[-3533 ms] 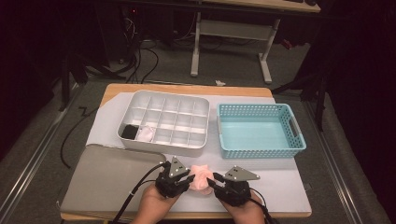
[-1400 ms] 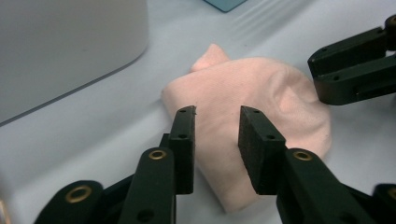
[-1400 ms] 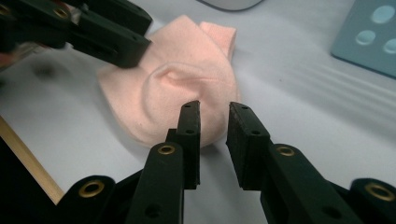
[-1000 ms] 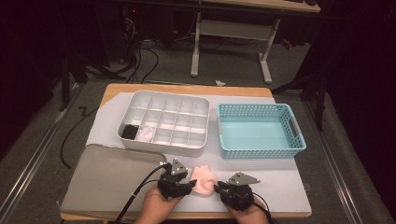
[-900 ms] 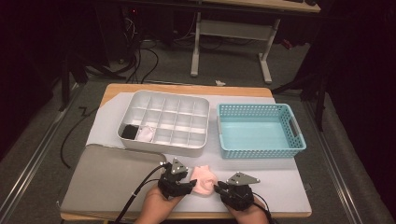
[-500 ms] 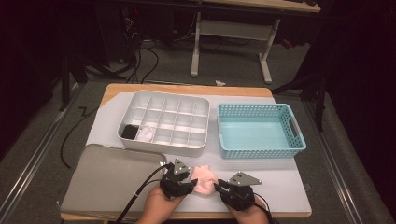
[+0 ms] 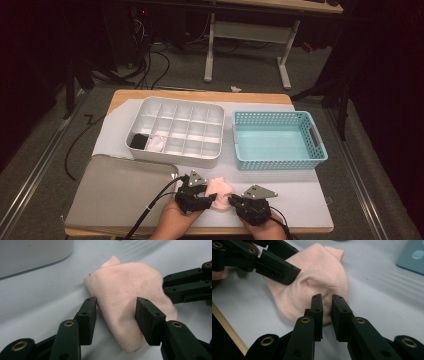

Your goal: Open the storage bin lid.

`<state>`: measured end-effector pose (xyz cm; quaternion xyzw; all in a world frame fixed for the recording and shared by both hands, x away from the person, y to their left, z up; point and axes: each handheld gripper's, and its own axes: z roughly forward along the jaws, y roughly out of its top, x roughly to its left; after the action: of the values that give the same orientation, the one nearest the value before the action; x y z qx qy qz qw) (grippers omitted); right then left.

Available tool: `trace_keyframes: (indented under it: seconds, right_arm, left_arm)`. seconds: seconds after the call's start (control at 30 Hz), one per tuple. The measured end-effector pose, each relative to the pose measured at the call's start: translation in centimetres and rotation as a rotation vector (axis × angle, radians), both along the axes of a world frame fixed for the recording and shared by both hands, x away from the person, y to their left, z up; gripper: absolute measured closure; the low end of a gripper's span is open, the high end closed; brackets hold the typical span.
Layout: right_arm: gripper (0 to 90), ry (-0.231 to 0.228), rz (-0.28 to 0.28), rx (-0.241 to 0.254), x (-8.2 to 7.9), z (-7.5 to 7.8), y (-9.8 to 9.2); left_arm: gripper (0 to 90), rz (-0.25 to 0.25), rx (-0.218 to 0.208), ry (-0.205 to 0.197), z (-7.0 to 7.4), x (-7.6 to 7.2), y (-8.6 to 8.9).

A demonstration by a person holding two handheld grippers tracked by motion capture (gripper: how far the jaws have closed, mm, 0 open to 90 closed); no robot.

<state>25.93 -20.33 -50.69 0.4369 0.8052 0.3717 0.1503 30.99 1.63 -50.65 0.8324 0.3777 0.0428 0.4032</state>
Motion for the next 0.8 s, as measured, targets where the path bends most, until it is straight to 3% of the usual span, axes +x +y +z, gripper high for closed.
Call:
trace_keyframes:
  seconds: [0.13, 0.23, 0.43, 0.5, 0.8]
  right_arm:
    - [79.7, -0.008, 0.001, -0.002, -0.1, -0.1, 0.0]
    - [79.8, -0.008, -0.002, -0.006, 0.0, 0.0, 0.2]
    - [79.5, -0.011, 0.017, -0.001, 0.5, 0.3, 1.1]
    - [79.8, -0.03, 0.031, 0.006, 0.7, 0.6, 1.7]
    - [87.7, -0.062, 0.118, 0.038, 2.1, 1.9, 6.0]
  left_arm:
    - [69.4, -0.019, -0.023, 0.011, -0.1, -0.1, -0.1]
    - [78.6, -0.023, 0.002, -0.021, 0.2, -0.5, -0.3]
    - [79.7, 0.009, 0.017, -0.028, 0.9, -0.3, 1.3]
    - [79.7, 0.02, 0.02, -0.025, 1.1, -0.3, 2.0]
    - [79.7, 0.053, 0.041, -0.029, 1.6, -0.6, 4.7]
